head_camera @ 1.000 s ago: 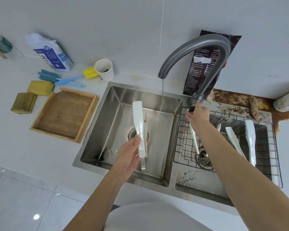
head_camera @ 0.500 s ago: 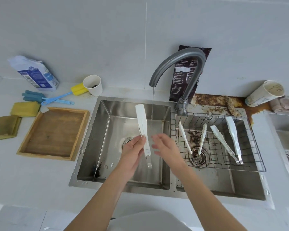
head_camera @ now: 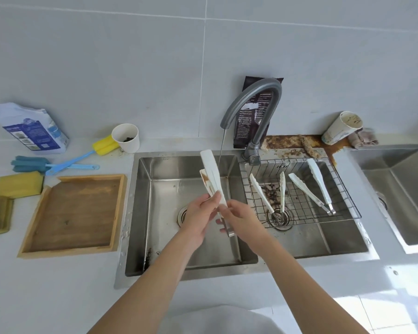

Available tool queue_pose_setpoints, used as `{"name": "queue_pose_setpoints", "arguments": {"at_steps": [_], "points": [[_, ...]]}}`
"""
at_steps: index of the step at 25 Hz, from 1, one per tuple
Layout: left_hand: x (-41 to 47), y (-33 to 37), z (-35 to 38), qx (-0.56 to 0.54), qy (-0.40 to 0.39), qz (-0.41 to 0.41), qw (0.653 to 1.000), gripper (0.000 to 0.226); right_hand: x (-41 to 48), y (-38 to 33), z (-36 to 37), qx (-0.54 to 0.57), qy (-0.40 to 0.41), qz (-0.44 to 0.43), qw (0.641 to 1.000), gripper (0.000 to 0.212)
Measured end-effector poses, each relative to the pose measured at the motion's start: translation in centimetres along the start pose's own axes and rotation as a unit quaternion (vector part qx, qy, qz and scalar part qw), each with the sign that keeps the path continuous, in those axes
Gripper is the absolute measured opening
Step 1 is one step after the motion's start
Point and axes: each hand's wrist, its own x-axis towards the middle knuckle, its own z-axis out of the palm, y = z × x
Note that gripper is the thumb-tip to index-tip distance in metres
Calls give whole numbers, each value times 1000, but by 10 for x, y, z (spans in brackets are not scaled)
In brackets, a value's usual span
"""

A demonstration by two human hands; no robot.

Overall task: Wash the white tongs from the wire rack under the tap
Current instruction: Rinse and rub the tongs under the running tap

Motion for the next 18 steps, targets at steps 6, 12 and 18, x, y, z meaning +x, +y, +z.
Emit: {"name": "queue_pose_setpoints", "arguments": {"at_steps": [6,12,18], "points": [[5,7,0,-10,-18,-26,999,38,-13,-1,8,64,47,-1,997,23],[26,10,13,-16,25,-20,999,29,-17,-3,0,122,63,8,991,22],[55,19,39,17,67,1,998,26,-1,-4,-13,136,56,22,989,22]]}}
